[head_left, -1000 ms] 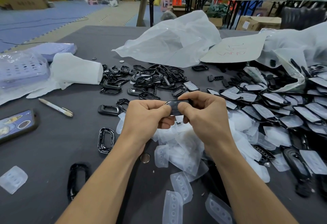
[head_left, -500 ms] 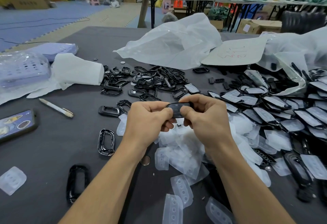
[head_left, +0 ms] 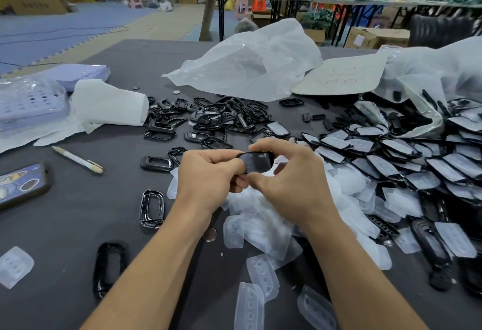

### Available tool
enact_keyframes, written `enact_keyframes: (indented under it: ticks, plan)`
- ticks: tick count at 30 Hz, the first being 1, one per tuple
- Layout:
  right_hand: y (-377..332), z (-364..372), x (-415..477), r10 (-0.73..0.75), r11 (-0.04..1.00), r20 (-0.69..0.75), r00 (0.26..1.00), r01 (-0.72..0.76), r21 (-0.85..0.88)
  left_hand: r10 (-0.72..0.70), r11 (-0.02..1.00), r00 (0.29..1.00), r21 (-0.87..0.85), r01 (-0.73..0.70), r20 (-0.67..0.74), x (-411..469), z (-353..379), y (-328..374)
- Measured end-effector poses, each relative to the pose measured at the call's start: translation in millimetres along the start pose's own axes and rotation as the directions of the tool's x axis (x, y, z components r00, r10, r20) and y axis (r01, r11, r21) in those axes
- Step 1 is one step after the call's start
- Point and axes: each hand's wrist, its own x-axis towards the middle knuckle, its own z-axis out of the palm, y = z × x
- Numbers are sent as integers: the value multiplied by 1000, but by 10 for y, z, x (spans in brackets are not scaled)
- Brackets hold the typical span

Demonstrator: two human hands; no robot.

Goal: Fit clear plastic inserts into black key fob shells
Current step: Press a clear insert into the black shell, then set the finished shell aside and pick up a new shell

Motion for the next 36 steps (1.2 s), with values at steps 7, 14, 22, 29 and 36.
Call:
enact_keyframes:
  ticks: [7, 14, 22, 29, 36]
  plan:
    - [-26, -10, -37, -68, 997, -2, 998, 68, -39, 16, 996, 998, 86, -11, -57, -31, 1, 4]
    - [78, -233, 47, 89, 994, -16, 996, -89, -60, 76, 965, 986, 260, -35, -150, -66, 5, -6]
    - [424, -747, 130, 348, 854, -457, 818, -478, -205, 175, 919, 943, 390, -53, -284, -57, -9, -4]
    - [205, -318, 75, 138, 923, -239, 961, -212, -321, 212, 607, 974, 770, -197, 81, 88, -51, -135]
    - [102, 64, 12, 73, 902, 161, 984, 3, -432, 230, 343, 947, 892, -295, 225, 214, -51, -233]
